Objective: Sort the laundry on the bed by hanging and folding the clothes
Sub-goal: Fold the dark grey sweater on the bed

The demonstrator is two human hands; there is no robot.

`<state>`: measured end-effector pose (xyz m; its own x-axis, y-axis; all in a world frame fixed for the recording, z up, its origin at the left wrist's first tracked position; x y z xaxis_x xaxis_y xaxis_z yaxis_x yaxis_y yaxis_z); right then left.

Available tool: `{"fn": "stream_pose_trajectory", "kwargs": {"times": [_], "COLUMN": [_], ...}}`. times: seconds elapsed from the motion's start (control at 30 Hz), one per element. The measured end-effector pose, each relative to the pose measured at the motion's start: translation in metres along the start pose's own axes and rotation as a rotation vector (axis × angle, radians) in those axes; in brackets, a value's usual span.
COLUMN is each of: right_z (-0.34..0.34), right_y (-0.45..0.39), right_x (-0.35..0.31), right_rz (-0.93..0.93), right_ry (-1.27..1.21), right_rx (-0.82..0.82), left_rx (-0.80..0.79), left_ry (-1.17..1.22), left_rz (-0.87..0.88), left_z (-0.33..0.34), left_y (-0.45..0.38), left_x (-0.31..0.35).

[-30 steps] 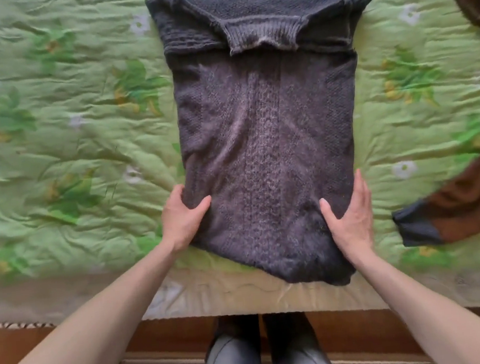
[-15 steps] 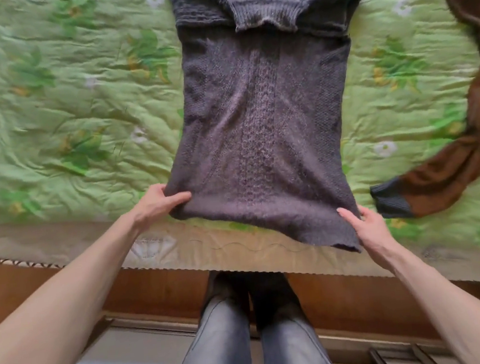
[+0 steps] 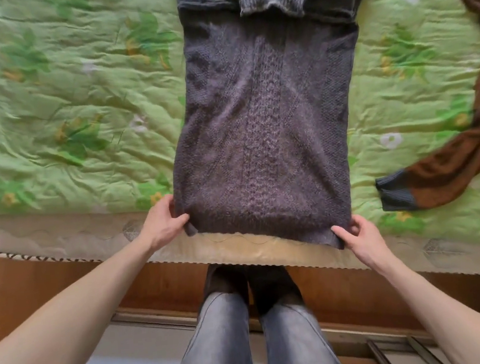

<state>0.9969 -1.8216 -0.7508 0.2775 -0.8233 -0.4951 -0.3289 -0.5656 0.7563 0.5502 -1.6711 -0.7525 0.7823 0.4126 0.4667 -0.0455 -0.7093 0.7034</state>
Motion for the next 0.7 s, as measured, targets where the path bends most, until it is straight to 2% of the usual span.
{"fn": "stream_pose_trajectory", "kwargs": {"times": [0.07,0.13,0.17,0.23,0.27,0.3,0.37,0.47,0.53,0.7], "right_z": [0.001,0.002,0.005,0.013,0.017,0.019,0.022,0.028,0.032,0.03], "right_y": [0.006,0.013,0.015,0.02,0.021,0.02,0.017,0.017,0.015,0.01], "right_x": [-0.002,-0.008,-0.011,-0.015,-0.014,-0.011,-0.004,0.001,-0.004,-0.02], "right_rz": [-0.06,-0.167,-0.303,-0.647,-0.768,-0.812,-0.774,-0.724,-0.726,-0.772], "right_ry": [0.206,0.344,0.476,0.819,0.938,1.01,1.085,1.145,1.151,1.083], "right_rx": [0.147,0.298,0.344,0.333,0.29,0.253,0.242,0.282,0.309,0.305], "left_rx": [0.207,0.408,0.423,0.3,0.235,0.198,0.194,0.252,0.265,0.161], "left_ry": [-0.196,-0.49,-0.614,-0.786,-0.846,-0.895,-0.992,-1.096,-1.078,-0.965], "left_rz": [0.108,0.377,0.532,0.763,0.795,0.781,0.732,0.86,0.926,0.956], "left_z": [0.005,0.012,0.019,0.037,0.043,0.048,0.051,0.049,0.043,0.025], "left_y": [0.007,0.015,0.02,0.026,0.026,0.026,0.025,0.016,0.01,0.015], "left_x": [0.001,0.007,0.011,0.015,0.014,0.012,0.005,-0.007,-0.007,0.007]}}
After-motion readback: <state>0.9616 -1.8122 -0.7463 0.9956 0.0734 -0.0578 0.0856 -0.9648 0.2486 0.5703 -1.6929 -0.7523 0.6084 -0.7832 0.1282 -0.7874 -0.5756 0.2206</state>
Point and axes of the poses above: each hand's wrist, its own y-axis away from the middle knuckle, its own z-axis out of the palm, x = y × z, the point moved 3 cm from there along -y, towards the middle knuckle, and after that the axes turned 1 degree about x, right-handed, at the moved point
